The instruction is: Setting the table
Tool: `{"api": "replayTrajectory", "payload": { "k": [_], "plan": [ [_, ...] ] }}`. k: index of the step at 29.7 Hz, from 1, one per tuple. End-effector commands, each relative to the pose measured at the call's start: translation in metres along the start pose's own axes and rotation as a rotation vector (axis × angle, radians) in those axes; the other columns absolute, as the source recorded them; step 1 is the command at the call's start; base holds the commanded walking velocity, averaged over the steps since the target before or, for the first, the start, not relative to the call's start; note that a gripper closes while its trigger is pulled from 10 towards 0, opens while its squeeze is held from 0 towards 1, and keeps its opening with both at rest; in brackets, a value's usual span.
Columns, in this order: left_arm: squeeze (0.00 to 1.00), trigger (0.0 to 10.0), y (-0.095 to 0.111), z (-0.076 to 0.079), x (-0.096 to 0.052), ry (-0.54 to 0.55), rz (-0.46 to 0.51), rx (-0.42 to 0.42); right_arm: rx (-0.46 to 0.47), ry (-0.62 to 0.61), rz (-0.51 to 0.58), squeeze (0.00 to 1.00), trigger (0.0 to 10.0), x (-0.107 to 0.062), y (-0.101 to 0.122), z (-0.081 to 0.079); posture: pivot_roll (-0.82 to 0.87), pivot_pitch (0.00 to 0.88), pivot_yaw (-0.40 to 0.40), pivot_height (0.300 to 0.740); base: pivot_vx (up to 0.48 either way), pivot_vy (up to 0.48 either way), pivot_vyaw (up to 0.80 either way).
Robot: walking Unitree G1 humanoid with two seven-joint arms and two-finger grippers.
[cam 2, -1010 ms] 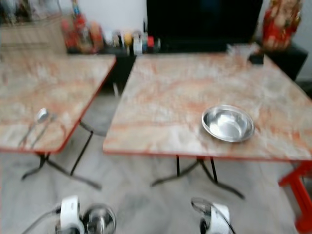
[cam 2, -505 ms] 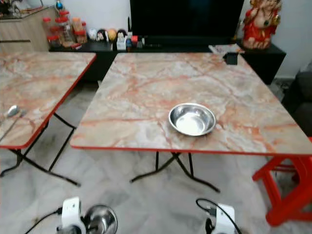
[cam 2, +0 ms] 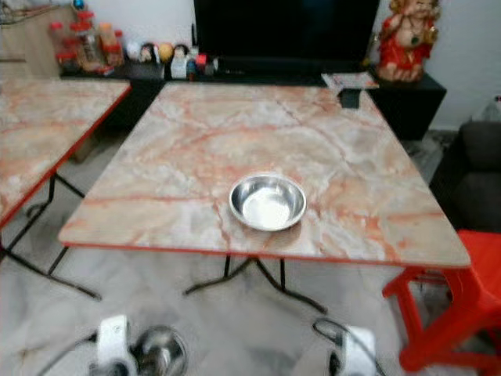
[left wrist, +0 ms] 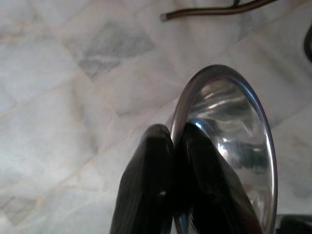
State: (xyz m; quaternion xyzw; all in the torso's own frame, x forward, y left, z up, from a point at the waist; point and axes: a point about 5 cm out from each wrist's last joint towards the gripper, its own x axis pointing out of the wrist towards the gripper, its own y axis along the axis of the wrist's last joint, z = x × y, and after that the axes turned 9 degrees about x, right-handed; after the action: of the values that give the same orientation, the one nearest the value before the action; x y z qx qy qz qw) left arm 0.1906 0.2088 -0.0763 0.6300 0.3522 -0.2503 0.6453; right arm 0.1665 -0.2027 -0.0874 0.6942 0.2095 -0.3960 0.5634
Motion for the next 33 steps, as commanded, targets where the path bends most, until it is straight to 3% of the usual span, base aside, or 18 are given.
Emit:
{"api": "replayTrajectory", "payload": {
  "k": [1,10,20,25,33],
  "plan": [
    [0.00,10.0,0.0063,0.0093,0.0016,-0.026,0.019,0.001,0.024,-0.033,0.003,0.00,10.0,-0.0011,-0.0002,0.0118,-0.06,0.000,-0.021,0.740,0.251,-0.337,0.00],
    [0.00,10.0,0.0086,0.0078,0.0020,-0.034,0.024,0.024,0.075,-0.038,0.008,0.00,10.0,0.0003,0.0039,0.0104,-0.06,0.000,-0.017,0.740,0.250,-0.337,0.00],
    [0.00,10.0,0.0090,0.0077,0.0021,-0.035,0.023,0.030,0.082,-0.039,-0.020,0.00,10.0,-0.0009,-0.0034,0.0080,-0.06,0.000,-0.019,0.740,0.253,-0.335,-0.68],
    [0.00,10.0,0.0089,0.0075,0.0021,-0.033,0.022,0.026,0.087,-0.048,-0.019,0.00,10.0,-0.0011,-0.0034,0.0102,-0.06,0.000,-0.018,0.740,0.251,-0.332,-0.10],
    [0.00,10.0,0.0078,0.0080,0.0020,-0.027,0.017,0.004,0.088,-0.049,-0.022,0.00,10.0,-0.0011,-0.0035,0.0112,-0.06,0.000,-0.020,0.740,0.000,0.000,0.00]
  ]
}}
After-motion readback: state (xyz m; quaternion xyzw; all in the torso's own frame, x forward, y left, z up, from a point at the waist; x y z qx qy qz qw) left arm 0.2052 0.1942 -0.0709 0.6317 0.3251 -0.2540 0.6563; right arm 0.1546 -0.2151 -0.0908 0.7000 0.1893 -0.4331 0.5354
